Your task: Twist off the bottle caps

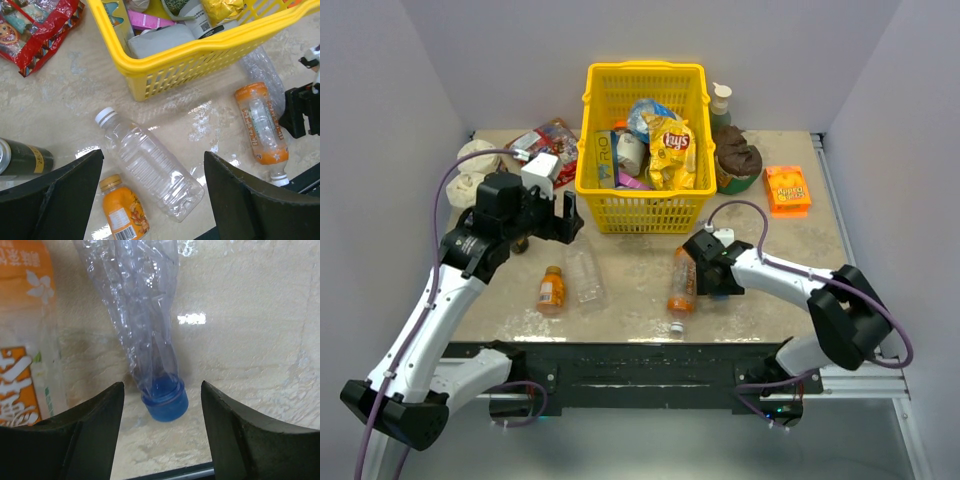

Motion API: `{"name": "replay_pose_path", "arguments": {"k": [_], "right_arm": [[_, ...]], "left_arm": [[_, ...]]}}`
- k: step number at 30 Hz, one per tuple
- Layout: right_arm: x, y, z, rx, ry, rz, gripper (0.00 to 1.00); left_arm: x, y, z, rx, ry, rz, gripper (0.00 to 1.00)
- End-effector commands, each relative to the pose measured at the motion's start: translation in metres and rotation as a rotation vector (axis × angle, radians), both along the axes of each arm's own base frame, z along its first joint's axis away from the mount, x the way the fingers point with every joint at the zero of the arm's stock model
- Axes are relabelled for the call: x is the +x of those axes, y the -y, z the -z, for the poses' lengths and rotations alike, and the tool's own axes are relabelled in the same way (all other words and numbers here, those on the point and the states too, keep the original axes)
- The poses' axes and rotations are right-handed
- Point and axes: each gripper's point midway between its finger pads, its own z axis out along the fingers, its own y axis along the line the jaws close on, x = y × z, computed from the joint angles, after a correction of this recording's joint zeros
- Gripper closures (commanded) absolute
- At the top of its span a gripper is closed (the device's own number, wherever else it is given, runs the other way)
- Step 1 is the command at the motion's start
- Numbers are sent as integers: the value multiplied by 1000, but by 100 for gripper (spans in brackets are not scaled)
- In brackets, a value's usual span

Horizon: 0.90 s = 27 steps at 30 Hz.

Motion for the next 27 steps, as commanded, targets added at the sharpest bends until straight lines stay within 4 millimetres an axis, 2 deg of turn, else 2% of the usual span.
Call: {"name": "replay_pose_path", "arguments": {"k": [1,6,9,10,11,14,15,16,17,18,20,21,22,23,24,25,26,27], "right_arm": [[22,-4,-2,-43,60,-10,36],[20,-11,4,-9,46,-22,48],[20,-17,-4,34,49,-39,60],[13,-18,-8,44,26,-51,69],[11,-19,-14,60,25,-53,74],[-4,-23,-43,146,21,-86,83],[-15,-19,-50,154,-9,-91,85],[-22,-23,-66,213,1,-99,89],[-25,-27,-80,250,7,-106,90],[-37,-24,-86,264,-24,-100,91],[-49,-34,-116,370,-19,-130,91],[-61,-31,-122,382,-52,-131,91],[-68,-33,-131,413,-72,-145,92],[-75,-40,-148,466,-80,-170,92],[-87,-37,-152,471,-128,-174,92],[-93,-40,-159,497,-146,-187,92],[-97,-45,-172,542,-141,-205,92],[-110,-53,-180,601,-194,-234,92]], "left_arm": [[-7,10,-26,-40,66,65,14],[-10,19,-29,-60,80,120,14],[-11,24,-29,-63,89,150,14],[-11,24,-29,-59,93,158,15],[-12,26,-31,-63,101,173,16],[-13,31,-30,-68,117,209,19],[-12,33,-30,-71,125,221,19],[-13,37,-31,-74,134,239,20],[-14,40,-32,-78,144,260,20],[-16,47,-36,-94,168,295,20],[-24,64,-36,-96,200,383,20],[-25,72,-45,-104,254,415,20],[-34,88,-47,-88,295,493,20],[-37,95,-48,-76,319,518,20],[-38,106,-50,-69,344,545,19],[-50,123,-48,-51,364,623,18],[-53,131,-48,-37,374,646,18],[-54,142,-39,-15,360,675,18]]}}
